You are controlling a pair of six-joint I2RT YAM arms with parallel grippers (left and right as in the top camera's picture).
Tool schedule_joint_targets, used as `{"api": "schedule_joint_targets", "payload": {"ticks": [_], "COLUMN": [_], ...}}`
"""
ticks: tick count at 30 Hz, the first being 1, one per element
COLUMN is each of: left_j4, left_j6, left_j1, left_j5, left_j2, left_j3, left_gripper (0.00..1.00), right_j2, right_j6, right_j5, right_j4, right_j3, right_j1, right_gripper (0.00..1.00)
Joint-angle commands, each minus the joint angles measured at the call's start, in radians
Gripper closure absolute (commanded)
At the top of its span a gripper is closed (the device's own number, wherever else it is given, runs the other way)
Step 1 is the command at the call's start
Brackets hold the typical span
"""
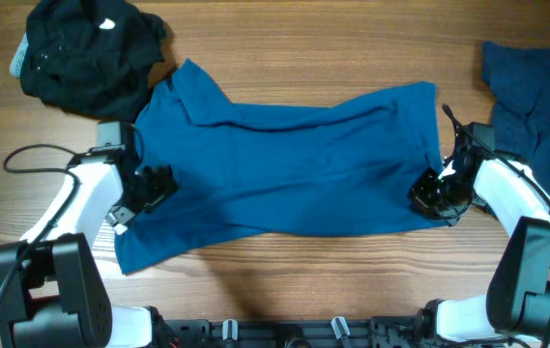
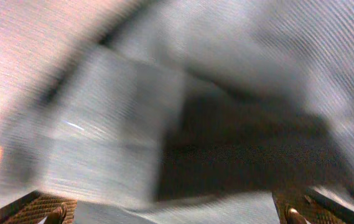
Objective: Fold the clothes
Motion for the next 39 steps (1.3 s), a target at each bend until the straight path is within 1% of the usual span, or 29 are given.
{"api": "schedule_joint_targets", "payload": {"ticks": [1,5,9,12,13,14,15,16,17,18,21,24,25,27,30,32,34,39], "left_j4": [0.0,0.006,-0.009,-0.007,-0.005,0.002,0.014,0.03,0.043,0.051,0.039,0.029,0.027,0.013,0.002,0.006,0.035,0.127], "left_j6": [-0.014,-0.013,0.0,0.001,0.001,0.001,0.001,0.001,0.0,0.0,-0.009,-0.011,-0.012,-0.034,-0.056,-0.084,-0.082,-0.082], "left_j1": [0.081,0.109,0.1,0.09,0.087,0.082,0.076,0.069,0.06,0.047,-0.02,-0.105,-0.134,-0.171,-0.176,-0.166,-0.158,-0.148], "left_j5": [-0.019,0.01,0.016,0.127,0.158,0.201,0.245,0.28,0.31,0.331,0.333,0.333,0.332,0.309,0.306,0.327,0.374,0.531], "left_j2": [-0.002,-0.061,-0.162,-0.273,-0.298,-0.331,-0.363,-0.391,-0.414,-0.431,-0.43,-0.377,-0.341,-0.254,-0.083,0.025,0.13,0.327], "left_j3": [0.014,0.017,0.051,0.082,0.087,0.094,0.099,0.101,0.104,0.11,0.165,0.246,0.287,0.372,0.492,0.547,0.585,0.637], "left_gripper": [0.0,0.0,0.0,0.0,0.0,0.0,0.0,0.0,0.02,0.03,0.03,0.01,0.01,0.01,0.01,0.01,0.0,0.01], "right_j2": [0.005,-0.023,-0.081,-0.129,-0.142,-0.16,-0.182,-0.194,-0.207,-0.213,-0.198,-0.146,-0.119,-0.054,0.051,0.1,0.132,0.198], "right_j6": [-0.043,-0.051,-0.117,-0.185,-0.203,-0.22,-0.233,-0.232,-0.232,-0.232,-0.216,-0.172,-0.158,-0.151,-0.177,-0.177,-0.177,-0.16], "right_j5": [0.035,0.017,-0.074,-0.211,-0.251,-0.298,-0.334,-0.339,-0.337,-0.327,-0.288,-0.163,-0.117,-0.097,-0.097,-0.098,-0.096,-0.085], "right_j4": [-0.016,-0.039,-0.076,-0.111,-0.114,-0.118,-0.117,-0.117,-0.115,-0.113,-0.122,-0.142,-0.151,-0.186,-0.217,-0.214,-0.193,-0.14], "right_j3": [0.042,0.077,0.13,0.19,0.204,0.221,0.24,0.254,0.274,0.309,0.41,0.539,0.59,0.685,0.791,0.819,0.821,0.821], "right_j1": [-0.006,-0.006,-0.003,0.011,0.018,0.028,0.044,0.055,0.072,0.097,0.158,0.198,0.203,0.2,0.199,0.199,0.199,0.182], "right_gripper": [0.92,0.92,0.92,0.88,0.85,0.81,0.67,0.37,0.03,0.0,0.01,0.0,0.0,0.0,0.01,0.0,0.01,0.0]}}
